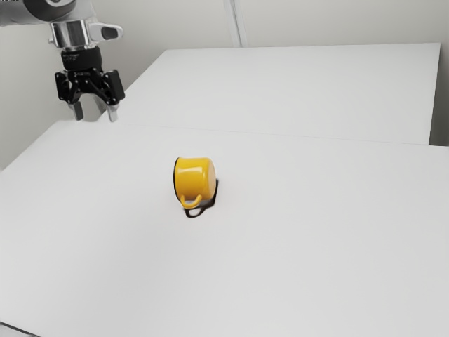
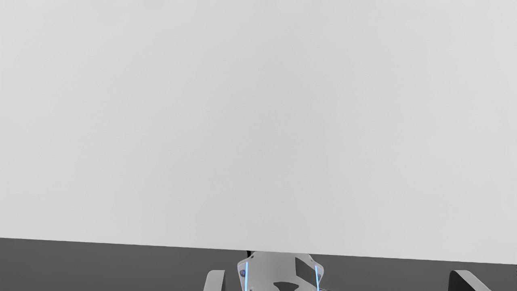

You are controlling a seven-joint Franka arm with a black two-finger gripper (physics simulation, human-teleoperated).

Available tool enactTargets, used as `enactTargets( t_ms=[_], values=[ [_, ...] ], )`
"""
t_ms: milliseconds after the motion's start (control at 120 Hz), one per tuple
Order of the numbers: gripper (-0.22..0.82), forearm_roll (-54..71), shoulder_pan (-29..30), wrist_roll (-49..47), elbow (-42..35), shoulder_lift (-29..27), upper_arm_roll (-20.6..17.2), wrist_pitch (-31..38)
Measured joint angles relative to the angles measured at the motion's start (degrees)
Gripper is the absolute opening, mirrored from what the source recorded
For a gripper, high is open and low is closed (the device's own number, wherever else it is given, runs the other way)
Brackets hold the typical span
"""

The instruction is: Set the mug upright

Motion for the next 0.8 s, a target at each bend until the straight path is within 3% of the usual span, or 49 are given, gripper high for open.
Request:
enactTargets(
  t_ms=[158,300,408,625,800],
  values=[
    [0.6,-1.9,-0.7,0.3,-0.3,1.8,1.1,10.6],
    [0.6,-13.5,0.1,2.2,-8.8,4.7,9.3,19.6],
    [0.6,-27.3,4.1,6.6,-16.7,6.8,12.0,26.5],
    [0.6,-54.3,4.6,19.9,-29.8,10.2,13.7,36.2],
    [0.6,-68.9,4.8,29.9,-33.4,13.4,13.8,38.9]
  ],
)
